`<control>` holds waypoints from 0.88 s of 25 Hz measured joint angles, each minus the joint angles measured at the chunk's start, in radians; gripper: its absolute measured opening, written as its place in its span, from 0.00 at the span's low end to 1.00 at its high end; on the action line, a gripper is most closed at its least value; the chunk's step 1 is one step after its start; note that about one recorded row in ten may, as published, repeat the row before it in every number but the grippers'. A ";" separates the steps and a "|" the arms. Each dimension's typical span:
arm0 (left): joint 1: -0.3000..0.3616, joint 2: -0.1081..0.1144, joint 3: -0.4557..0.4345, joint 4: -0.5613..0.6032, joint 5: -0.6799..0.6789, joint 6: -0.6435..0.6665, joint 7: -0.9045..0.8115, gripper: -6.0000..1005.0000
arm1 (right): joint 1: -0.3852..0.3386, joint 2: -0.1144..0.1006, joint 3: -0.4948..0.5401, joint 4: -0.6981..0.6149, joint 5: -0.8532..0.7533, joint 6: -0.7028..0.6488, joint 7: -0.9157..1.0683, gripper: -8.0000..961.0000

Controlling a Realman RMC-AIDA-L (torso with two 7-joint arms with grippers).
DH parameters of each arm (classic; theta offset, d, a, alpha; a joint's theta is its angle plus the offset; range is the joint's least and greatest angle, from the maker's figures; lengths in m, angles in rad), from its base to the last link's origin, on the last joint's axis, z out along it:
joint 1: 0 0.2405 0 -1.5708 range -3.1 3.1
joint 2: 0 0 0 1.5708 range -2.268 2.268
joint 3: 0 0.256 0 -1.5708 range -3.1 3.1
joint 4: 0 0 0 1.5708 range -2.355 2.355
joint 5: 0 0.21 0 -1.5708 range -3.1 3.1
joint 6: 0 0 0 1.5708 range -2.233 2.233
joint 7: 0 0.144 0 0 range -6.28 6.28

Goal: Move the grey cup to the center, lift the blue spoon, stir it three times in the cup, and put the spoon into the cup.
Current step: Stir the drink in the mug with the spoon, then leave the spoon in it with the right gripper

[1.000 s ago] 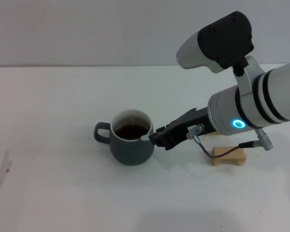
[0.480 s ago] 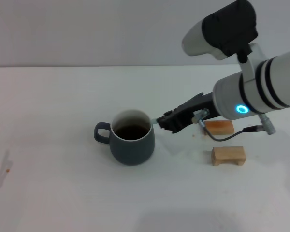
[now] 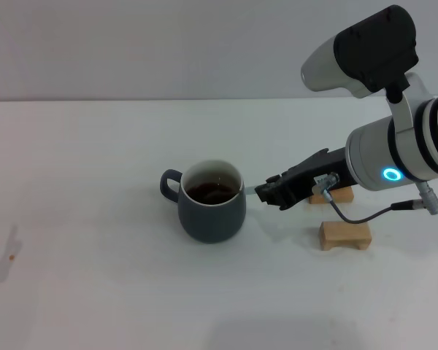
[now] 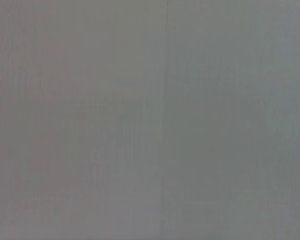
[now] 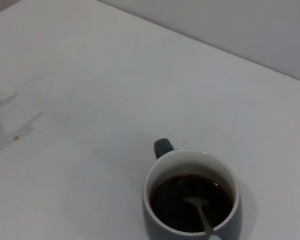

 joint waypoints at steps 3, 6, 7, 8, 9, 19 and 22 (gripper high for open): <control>0.000 0.000 0.001 0.000 0.000 0.000 0.000 0.86 | -0.004 0.002 -0.005 0.007 0.004 0.004 0.002 0.18; 0.000 0.000 0.004 0.000 0.001 0.000 0.000 0.86 | -0.003 0.002 -0.011 0.007 0.005 0.003 0.004 0.18; 0.000 0.000 0.004 0.000 0.001 0.000 0.000 0.86 | 0.000 0.002 -0.015 0.006 0.006 0.002 0.005 0.18; 0.000 0.000 0.004 0.000 0.001 0.000 0.000 0.86 | 0.002 0.002 -0.020 0.004 0.007 -0.001 0.005 0.18; 0.001 0.000 0.004 -0.001 0.001 0.000 0.000 0.86 | 0.006 0.002 -0.024 0.002 0.008 -0.004 0.006 0.18; 0.005 -0.001 0.002 -0.002 0.002 0.000 0.002 0.86 | 0.068 0.002 -0.044 -0.085 0.020 -0.065 -0.001 0.18; 0.006 -0.001 0.002 -0.002 0.002 0.001 0.002 0.86 | 0.079 0.001 -0.040 -0.101 0.020 -0.081 -0.014 0.18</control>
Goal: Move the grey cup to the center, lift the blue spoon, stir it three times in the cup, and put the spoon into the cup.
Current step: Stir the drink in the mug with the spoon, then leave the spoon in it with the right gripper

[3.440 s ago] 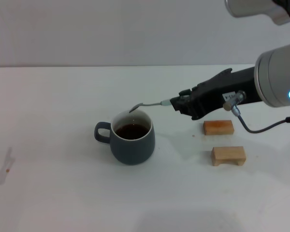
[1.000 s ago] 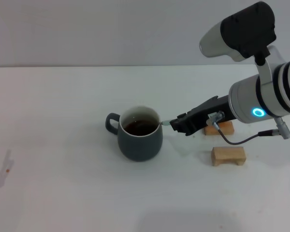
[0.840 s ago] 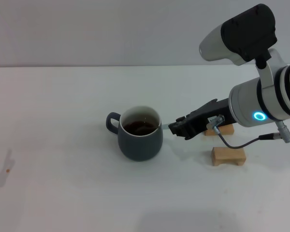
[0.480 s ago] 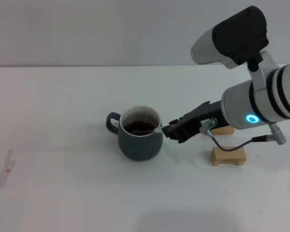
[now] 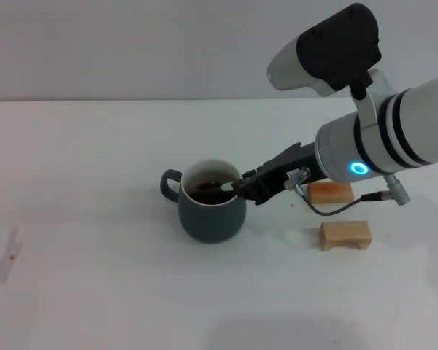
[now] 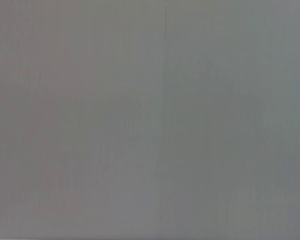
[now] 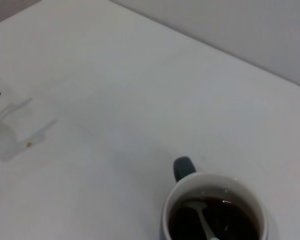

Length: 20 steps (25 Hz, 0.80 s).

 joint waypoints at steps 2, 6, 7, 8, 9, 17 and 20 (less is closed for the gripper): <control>0.000 0.000 0.000 0.000 0.000 0.000 0.000 0.86 | 0.002 0.000 0.007 -0.004 0.000 -0.008 -0.007 0.18; 0.000 -0.001 -0.001 0.000 -0.001 0.001 0.000 0.86 | 0.004 -0.002 0.016 -0.006 -0.009 -0.013 -0.010 0.18; 0.000 -0.001 -0.001 0.000 -0.001 0.001 0.000 0.86 | 0.003 -0.002 0.019 -0.007 -0.009 -0.010 -0.010 0.18; 0.000 -0.001 -0.001 0.000 -0.001 0.001 0.000 0.86 | 0.000 -0.002 0.023 -0.007 -0.010 -0.006 -0.010 0.18; -0.002 -0.001 -0.001 0.000 -0.002 0.000 0.000 0.86 | -0.003 -0.002 0.026 -0.007 -0.010 0.000 -0.010 0.18; -0.010 0.001 -0.002 0.000 -0.003 -0.005 0.002 0.86 | -0.017 -0.001 0.035 0.006 -0.001 0.049 -0.006 0.18; -0.016 0.002 -0.002 0.001 -0.003 -0.006 0.002 0.86 | -0.014 0.001 0.028 0.012 0.005 0.053 -0.003 0.18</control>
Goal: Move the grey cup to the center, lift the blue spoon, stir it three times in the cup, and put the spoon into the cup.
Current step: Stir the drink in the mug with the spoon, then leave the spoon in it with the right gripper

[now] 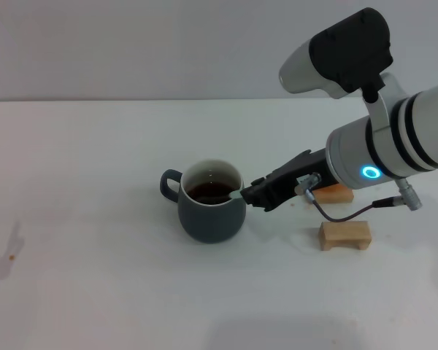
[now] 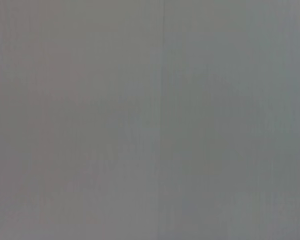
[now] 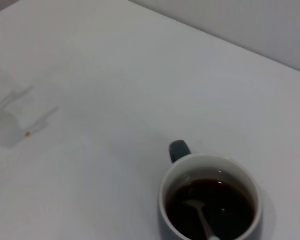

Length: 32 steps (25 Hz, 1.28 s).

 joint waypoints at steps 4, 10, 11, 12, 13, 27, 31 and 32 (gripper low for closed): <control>-0.003 0.000 0.000 0.002 0.000 0.000 0.000 0.86 | 0.012 0.000 -0.002 -0.011 0.037 -0.012 0.001 0.18; -0.006 0.002 0.000 0.006 0.000 0.000 -0.003 0.86 | 0.046 0.000 -0.008 -0.058 0.048 -0.057 -0.002 0.18; -0.006 0.002 0.000 0.007 0.000 0.000 -0.003 0.86 | 0.055 0.000 -0.010 -0.068 0.048 -0.062 -0.003 0.18; -0.006 0.002 0.000 0.007 0.000 0.000 -0.003 0.86 | 0.062 0.000 -0.012 -0.080 0.048 -0.069 -0.003 0.18; -0.006 0.002 0.000 0.008 0.000 0.000 -0.003 0.86 | 0.069 -0.001 -0.014 -0.089 0.048 -0.075 -0.004 0.18; -0.005 0.001 0.001 0.008 0.001 -0.003 -0.001 0.86 | 0.048 -0.005 0.014 -0.089 0.015 -0.047 -0.004 0.18; -0.005 -0.001 0.002 0.007 0.002 -0.003 -0.001 0.86 | 0.023 -0.004 0.016 -0.052 -0.014 -0.037 -0.001 0.18; -0.005 -0.001 0.002 0.007 0.002 -0.003 -0.001 0.86 | 0.018 -0.003 0.017 -0.046 -0.015 -0.036 0.000 0.18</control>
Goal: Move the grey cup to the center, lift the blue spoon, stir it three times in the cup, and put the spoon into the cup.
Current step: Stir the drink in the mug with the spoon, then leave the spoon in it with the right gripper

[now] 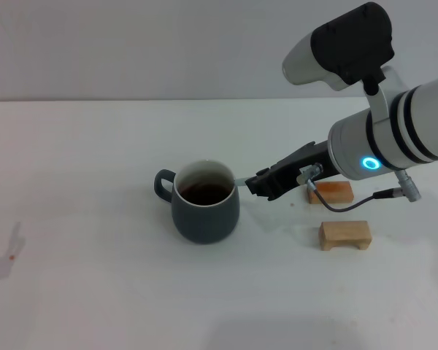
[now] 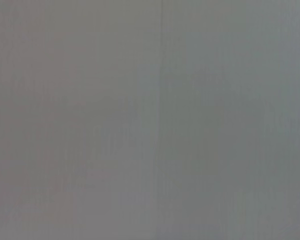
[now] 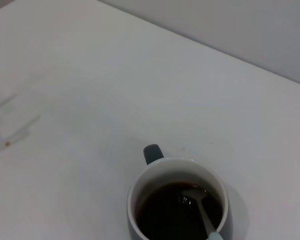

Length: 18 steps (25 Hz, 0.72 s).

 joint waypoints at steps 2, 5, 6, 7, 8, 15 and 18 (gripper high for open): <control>0.000 0.000 0.001 0.001 0.001 0.000 0.000 0.86 | -0.005 0.001 -0.002 0.004 0.003 -0.002 0.000 0.18; -0.001 0.000 0.003 -0.001 0.001 0.000 0.000 0.86 | -0.008 0.003 -0.015 0.004 0.008 -0.008 -0.002 0.18; -0.001 0.000 0.003 -0.003 0.001 0.000 0.001 0.86 | -0.007 0.003 -0.022 0.004 0.010 -0.011 -0.003 0.18; -0.001 0.000 0.003 -0.003 0.002 0.000 0.001 0.86 | -0.005 0.004 -0.031 0.002 0.015 -0.016 -0.003 0.18; -0.001 0.000 0.003 -0.004 0.002 0.000 0.001 0.86 | -0.003 0.004 -0.038 0.000 0.021 -0.021 -0.002 0.18; -0.001 0.001 0.000 -0.004 0.004 0.000 0.002 0.86 | 0.017 0.005 -0.073 -0.013 0.062 -0.049 -0.004 0.18; -0.001 0.001 -0.001 -0.005 0.002 0.000 0.002 0.86 | 0.033 0.004 -0.072 -0.035 0.062 -0.070 -0.007 0.18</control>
